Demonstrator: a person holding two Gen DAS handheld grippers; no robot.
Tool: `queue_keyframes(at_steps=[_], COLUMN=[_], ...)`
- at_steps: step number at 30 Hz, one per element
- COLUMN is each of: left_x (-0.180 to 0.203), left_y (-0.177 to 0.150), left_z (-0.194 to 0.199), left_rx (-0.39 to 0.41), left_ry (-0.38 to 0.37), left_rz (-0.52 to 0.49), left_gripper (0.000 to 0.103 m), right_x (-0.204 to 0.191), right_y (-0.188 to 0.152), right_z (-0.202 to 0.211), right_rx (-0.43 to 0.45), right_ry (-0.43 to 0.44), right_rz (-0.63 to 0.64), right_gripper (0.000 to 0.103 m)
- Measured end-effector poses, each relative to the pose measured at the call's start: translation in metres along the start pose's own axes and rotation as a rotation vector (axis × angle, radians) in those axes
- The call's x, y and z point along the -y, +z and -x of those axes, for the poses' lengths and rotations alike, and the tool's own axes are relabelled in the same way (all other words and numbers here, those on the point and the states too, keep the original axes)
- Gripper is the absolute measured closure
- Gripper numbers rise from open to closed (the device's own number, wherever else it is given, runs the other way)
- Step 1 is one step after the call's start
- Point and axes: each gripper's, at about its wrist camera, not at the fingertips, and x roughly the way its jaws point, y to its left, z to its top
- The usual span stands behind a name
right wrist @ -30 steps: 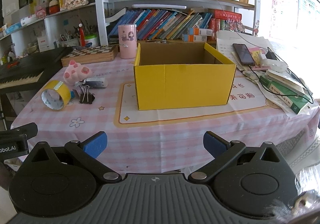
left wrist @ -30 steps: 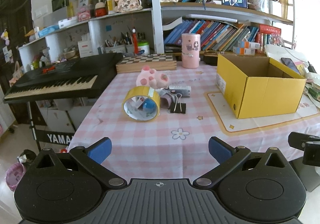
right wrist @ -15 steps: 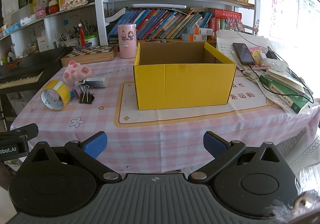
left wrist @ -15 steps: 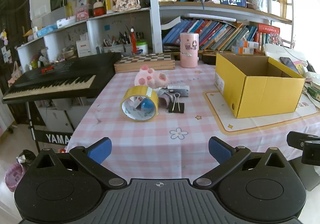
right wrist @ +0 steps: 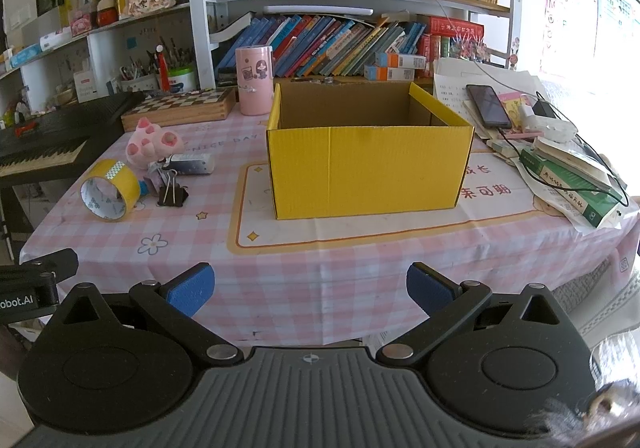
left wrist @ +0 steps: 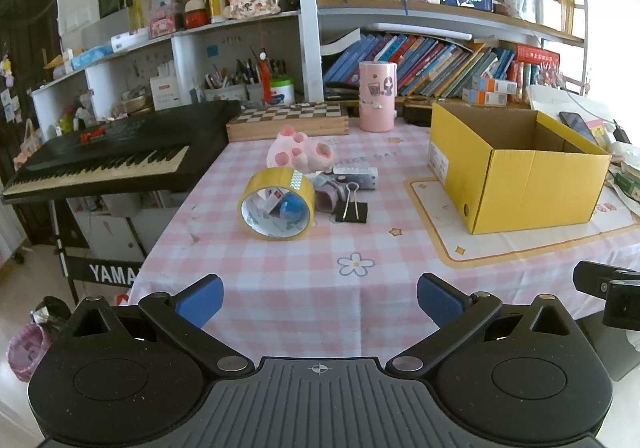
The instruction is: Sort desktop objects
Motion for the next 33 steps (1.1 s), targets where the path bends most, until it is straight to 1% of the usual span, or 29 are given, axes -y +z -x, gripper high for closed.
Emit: queue_keyframes(at_steps=[16,23,33], left_x=[-0.004,-0.005,-0.011], left_y=[0.000,0.001,0.001], left_z=[-0.006,-0.007,-0.009], left_rx=[-0.020,-0.022,-0.022], left_ry=[0.009,0.010,0.001], left_rz=[0.001,0.004,0.011], left_gripper=[0.000,0.000,0.000], right_x=[-0.006,-0.007,-0.009], right_y=[0.000,0.000,0.000], right_z=[-0.010,-0.012,-0.014], right_rx=[-0.027,-0.038,-0.038], right_ry=[0.014,0.013,0.014], right_rz=[0.023,0.013,0.018], right_gripper=[0.000,0.000,0.000])
